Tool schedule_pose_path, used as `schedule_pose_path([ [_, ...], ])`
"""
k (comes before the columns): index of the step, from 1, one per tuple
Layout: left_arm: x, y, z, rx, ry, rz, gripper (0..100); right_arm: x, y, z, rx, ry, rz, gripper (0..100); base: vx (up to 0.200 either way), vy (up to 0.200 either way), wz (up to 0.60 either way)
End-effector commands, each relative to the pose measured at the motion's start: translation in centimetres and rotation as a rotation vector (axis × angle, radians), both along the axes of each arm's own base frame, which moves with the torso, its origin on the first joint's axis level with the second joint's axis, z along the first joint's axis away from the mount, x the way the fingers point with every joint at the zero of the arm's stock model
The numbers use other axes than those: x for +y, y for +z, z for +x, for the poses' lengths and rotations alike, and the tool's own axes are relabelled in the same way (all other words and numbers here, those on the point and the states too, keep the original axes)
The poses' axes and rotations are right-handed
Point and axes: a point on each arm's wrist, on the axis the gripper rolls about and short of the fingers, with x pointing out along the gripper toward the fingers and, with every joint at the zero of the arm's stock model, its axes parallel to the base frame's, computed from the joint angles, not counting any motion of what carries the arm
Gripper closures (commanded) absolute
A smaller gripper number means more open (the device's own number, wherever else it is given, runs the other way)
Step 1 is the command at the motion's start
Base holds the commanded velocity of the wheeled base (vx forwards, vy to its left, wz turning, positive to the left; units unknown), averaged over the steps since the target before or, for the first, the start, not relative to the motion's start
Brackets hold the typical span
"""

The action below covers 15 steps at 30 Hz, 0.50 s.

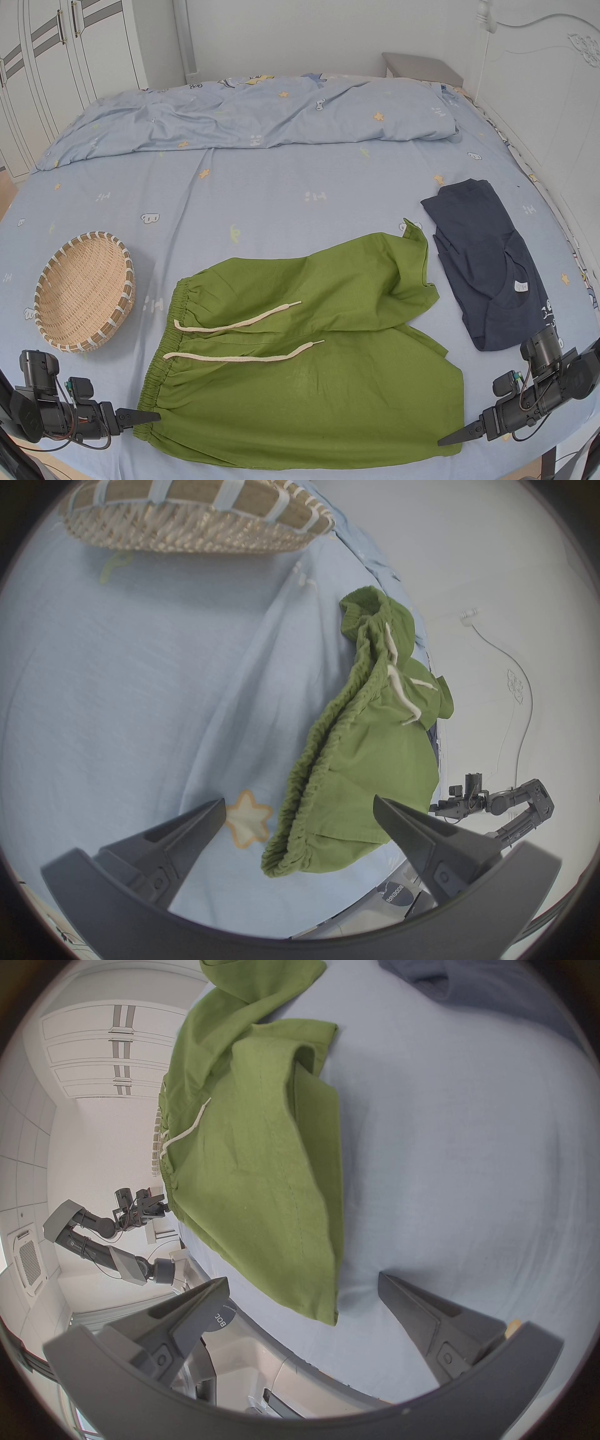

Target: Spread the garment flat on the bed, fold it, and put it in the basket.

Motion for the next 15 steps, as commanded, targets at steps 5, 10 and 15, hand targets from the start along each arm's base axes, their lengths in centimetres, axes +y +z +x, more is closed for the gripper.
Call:
schedule_pose_path([
  [5, 0.1, 5.1, 1.3, -0.157, 0.093, -0.046, 0, -0.5, 5.3, 0.5, -0.286, -0.04, 0.035, 0, 0.0, 0.0, 0.0],
  [10, -0.4, 8.3, 3.0, -0.177, 0.055, -0.065, 0, -1.0, 8.9, 1.4, -0.398, -0.069, 0.043, 0, 0.0, 0.0, 0.0],
  [15, -1.1, 13.2, 7.5, -0.217, 0.001, -0.075, 0, -0.8, 14.2, 4.7, -0.547, -0.076, 0.059, 0, 0.0, 0.0, 0.0],
])
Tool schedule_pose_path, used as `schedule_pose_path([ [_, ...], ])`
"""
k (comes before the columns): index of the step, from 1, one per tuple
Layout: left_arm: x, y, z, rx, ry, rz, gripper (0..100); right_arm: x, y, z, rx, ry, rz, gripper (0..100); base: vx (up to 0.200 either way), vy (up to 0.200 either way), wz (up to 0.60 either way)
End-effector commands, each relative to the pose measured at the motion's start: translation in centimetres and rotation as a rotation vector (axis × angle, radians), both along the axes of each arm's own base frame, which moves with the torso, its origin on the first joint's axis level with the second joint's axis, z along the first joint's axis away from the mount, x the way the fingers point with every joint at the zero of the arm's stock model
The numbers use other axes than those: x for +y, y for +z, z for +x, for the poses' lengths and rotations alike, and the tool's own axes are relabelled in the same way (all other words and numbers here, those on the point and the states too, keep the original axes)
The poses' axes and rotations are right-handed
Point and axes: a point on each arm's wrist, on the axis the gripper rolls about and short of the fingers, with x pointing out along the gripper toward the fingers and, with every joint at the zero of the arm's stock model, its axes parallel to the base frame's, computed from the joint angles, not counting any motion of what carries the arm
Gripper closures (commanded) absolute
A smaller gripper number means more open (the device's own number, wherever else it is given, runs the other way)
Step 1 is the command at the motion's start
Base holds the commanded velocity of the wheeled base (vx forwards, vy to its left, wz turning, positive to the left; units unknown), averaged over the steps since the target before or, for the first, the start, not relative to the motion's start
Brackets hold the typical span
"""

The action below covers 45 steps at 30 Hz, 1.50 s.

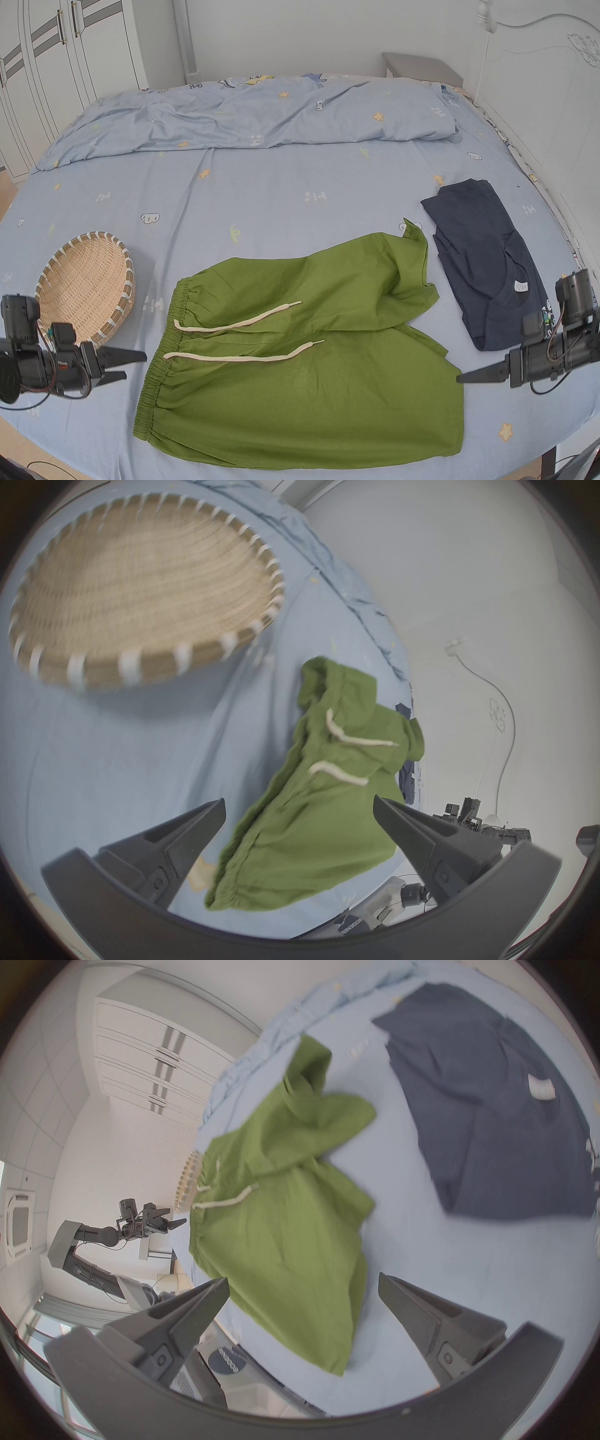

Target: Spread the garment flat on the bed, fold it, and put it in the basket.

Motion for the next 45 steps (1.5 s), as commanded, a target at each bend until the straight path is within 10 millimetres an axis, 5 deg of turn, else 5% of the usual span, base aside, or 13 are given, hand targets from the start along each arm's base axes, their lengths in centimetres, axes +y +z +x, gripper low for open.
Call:
schedule_pose_path([
  [1, -1.1, 6.5, 4.6, -0.118, -0.059, -0.007, 0, -0.1, 7.1, 3.0, -0.238, -0.02, 0.022, 0, 0.0, 0.0, 0.0],
  [4, -1.4, 8.0, 7.2, -0.104, -0.043, -0.064, 0, 0.2, 8.5, 4.9, -0.284, -0.015, 0.027, 0, 0.0, 0.0, 0.0],
  [5, -1.7, 8.5, 9.5, -0.083, -0.029, -0.111, 0, 0.5, 9.8, 6.3, -0.334, -0.012, 0.027, 0, 0.0, 0.0, 0.0],
  [12, -2.5, 6.9, 16.4, -0.039, -0.035, -0.125, 0, 1.0, 13.2, 9.9, -0.441, -0.009, 0.033, 0, 0.0, 0.0, 0.0],
  [20, -2.3, 2.6, 20.7, 0.026, -0.016, -0.084, 0, 1.5, 12.0, 14.7, -0.416, -0.011, 0.03, 0, 0.0, 0.0, 0.0],
  [27, -3.0, 1.7, 22.8, 0.016, -0.019, -0.063, 0, 1.5, 11.6, 14.8, -0.405, -0.012, 0.028, 0, 0.0, 0.0, 0.0],
  [42, -5.1, 0.7, 23.0, 0.044, -0.072, -0.064, 0, 1.2, 11.5, 14.9, -0.401, -0.022, 0.027, 0, 0.0, 0.0, 0.0],
  [43, -5.4, 0.6, 23.0, 0.048, -0.078, -0.064, 100, 1.2, 11.4, 15.0, -0.398, -0.022, 0.026, 0, 0.0, 0.0, 0.0],
  [45, -5.7, 0.5, 22.9, 0.053, -0.084, -0.063, 100, 1.2, 11.5, 15.0, -0.401, -0.022, 0.027, 0, 0.0, 0.0, 0.0],
])
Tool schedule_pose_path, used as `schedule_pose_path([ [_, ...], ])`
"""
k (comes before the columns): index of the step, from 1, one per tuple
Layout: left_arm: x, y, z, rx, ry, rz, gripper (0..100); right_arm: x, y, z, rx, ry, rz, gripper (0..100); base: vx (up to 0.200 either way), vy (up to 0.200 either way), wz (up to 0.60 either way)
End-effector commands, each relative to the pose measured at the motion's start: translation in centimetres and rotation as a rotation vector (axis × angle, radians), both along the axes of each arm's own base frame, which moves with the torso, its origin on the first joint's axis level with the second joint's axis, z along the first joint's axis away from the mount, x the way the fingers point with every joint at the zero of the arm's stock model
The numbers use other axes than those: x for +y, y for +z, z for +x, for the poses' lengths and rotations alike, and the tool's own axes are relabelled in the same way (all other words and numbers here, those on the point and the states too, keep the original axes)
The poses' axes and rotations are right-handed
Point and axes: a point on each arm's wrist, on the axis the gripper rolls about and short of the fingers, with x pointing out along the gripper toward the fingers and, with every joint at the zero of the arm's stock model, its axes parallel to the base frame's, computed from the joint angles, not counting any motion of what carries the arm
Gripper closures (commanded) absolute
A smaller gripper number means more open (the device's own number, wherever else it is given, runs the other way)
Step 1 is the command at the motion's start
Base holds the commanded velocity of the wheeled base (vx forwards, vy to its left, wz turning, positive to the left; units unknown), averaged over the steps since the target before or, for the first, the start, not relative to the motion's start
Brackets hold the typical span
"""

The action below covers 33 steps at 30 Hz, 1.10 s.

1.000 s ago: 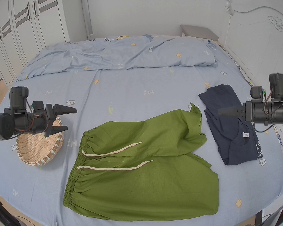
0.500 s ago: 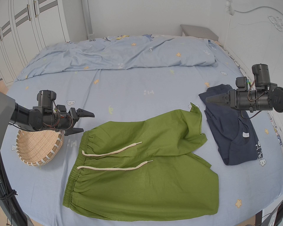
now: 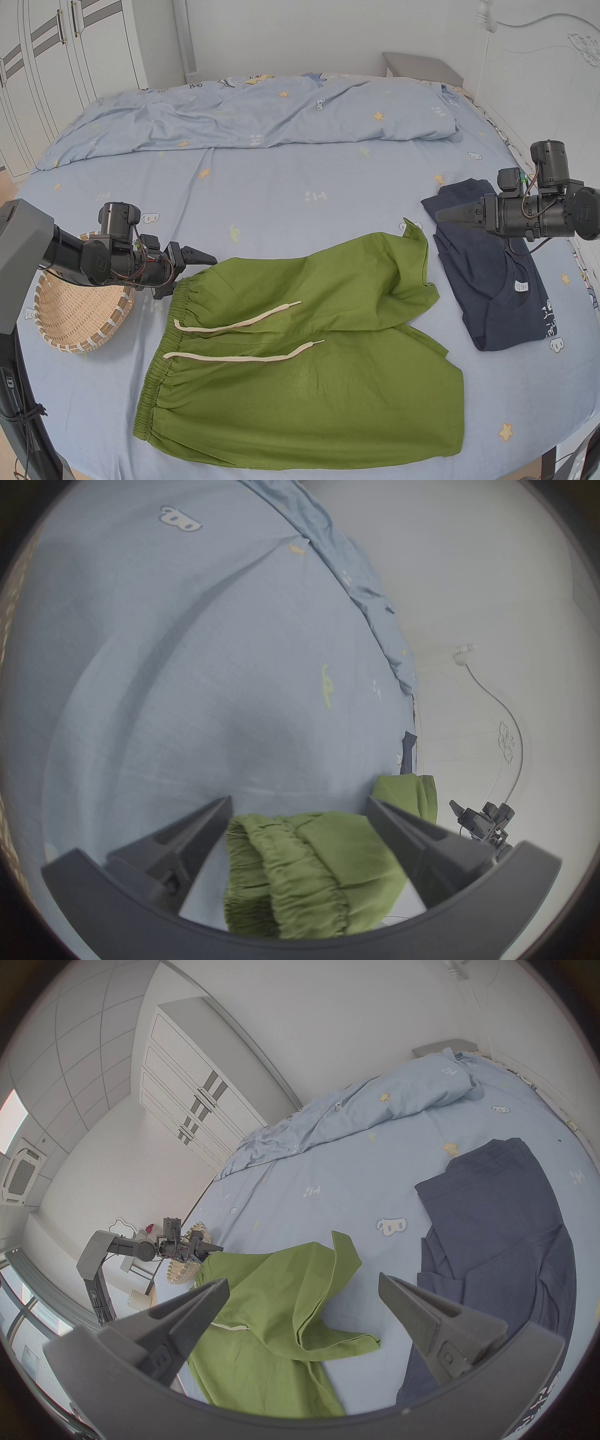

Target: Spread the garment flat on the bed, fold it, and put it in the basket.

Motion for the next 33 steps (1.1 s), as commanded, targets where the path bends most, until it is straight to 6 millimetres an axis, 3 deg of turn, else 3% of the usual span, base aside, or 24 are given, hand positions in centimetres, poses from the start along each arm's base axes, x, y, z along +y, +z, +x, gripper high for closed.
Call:
schedule_pose_path([
  [1, -0.5, -0.3, -0.1, 0.013, -0.013, 0.0, 100, 0.0, -0.1, 0.1, 0.001, -0.001, 0.0, 0, 0.0, 0.0, 0.0],
  [11, -0.6, 0.4, -0.7, 0.002, -0.012, -0.001, 100, -0.1, 0.0, 0.1, -0.002, -0.004, 0.0, 0, 0.0, 0.0, 0.0],
  [18, 0.7, 4.3, -2.4, -0.096, 0.017, -0.001, 100, -0.1, -0.1, 0.2, -0.002, -0.004, 0.0, 0, 0.0, 0.0, 0.0],
  [23, 1.5, 5.9, -3.1, -0.137, 0.038, 0.002, 100, -0.1, -0.2, 0.3, -0.002, -0.002, 0.0, 0, 0.0, 0.0, 0.0],
  [33, 2.8, 5.9, -3.0, -0.148, 0.072, 0.007, 100, 0.5, -1.3, 1.5, 0.02, -0.007, -0.012, 0, 0.0, 0.0, 0.0],
])
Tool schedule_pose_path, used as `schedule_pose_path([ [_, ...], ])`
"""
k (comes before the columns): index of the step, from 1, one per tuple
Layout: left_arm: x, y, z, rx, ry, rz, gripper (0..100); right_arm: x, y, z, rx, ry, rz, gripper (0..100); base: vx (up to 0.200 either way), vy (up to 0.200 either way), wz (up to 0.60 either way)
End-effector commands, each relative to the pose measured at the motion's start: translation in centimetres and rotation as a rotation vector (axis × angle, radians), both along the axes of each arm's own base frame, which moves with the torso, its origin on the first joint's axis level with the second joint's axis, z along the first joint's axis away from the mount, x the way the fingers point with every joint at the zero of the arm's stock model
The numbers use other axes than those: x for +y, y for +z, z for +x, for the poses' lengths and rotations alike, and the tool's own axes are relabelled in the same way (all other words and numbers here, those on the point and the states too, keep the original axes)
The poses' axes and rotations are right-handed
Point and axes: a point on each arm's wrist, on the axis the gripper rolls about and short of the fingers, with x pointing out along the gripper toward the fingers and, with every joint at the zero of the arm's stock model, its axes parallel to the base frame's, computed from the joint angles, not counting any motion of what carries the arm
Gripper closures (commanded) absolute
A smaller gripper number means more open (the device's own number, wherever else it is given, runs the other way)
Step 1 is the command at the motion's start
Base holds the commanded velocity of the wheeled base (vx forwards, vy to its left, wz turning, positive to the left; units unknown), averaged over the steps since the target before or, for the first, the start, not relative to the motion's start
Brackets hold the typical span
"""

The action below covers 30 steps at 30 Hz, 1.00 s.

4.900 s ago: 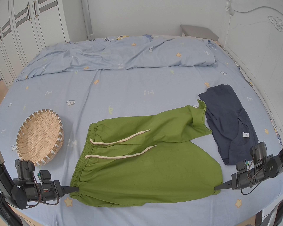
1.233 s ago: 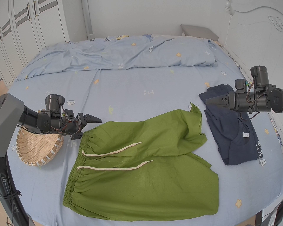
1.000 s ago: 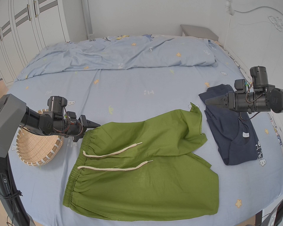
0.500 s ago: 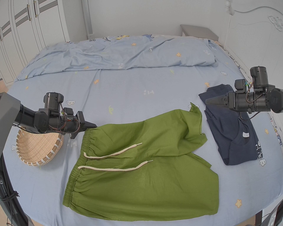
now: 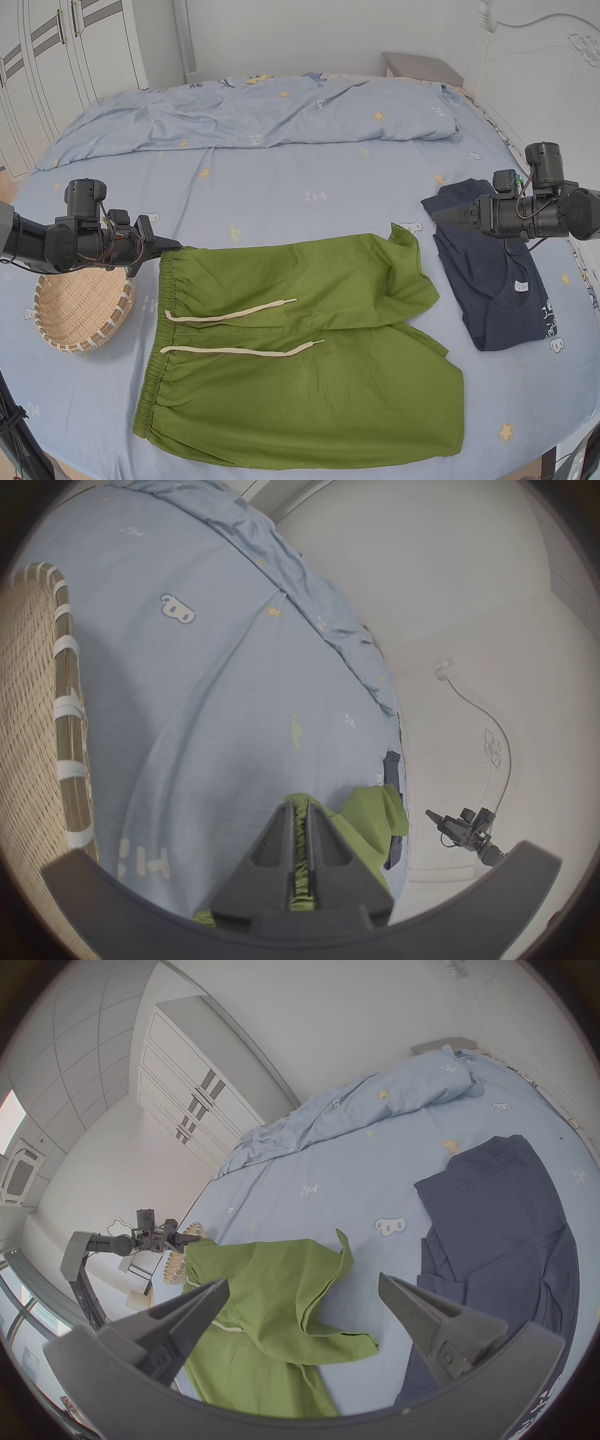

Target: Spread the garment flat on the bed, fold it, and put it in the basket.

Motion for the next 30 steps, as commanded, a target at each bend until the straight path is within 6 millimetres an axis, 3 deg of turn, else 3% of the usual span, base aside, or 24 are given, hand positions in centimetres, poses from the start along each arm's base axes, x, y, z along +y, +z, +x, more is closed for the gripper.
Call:
schedule_pose_path([
  [1, 0.2, 0.4, -0.2, -0.011, 0.004, 0.001, 100, 0.3, -0.8, 0.6, 0.016, -0.002, -0.008, 0, 0.0, 0.0, 0.0],
  [7, -0.3, -0.1, -0.4, -0.006, -0.016, 0.014, 100, 3.2, -2.5, 2.5, 0.016, 0.029, -0.042, 0, 0.0, 0.0, 0.0],
  [10, -0.2, -0.2, -0.5, -0.009, -0.019, 0.024, 100, 5.4, -4.4, 5.3, -0.008, 0.011, -0.079, 0, 0.0, 0.0, 0.0],
  [14, -0.2, -0.3, -0.5, -0.005, -0.018, 0.025, 100, 5.2, -6.3, 7.7, -0.016, -0.054, -0.111, 0, 0.0, 0.0, 0.0],
  [18, -0.2, -0.5, -0.4, -0.001, -0.02, 0.025, 100, 3.9, -6.4, 9.0, -0.03, -0.09, -0.107, 0, 0.0, 0.0, 0.0],
  [30, -0.2, -0.6, -0.3, -0.007, -0.02, 0.029, 100, 5.2, -7.7, 9.7, -0.017, -0.078, -0.119, 0, 0.0, 0.0, 0.0],
])
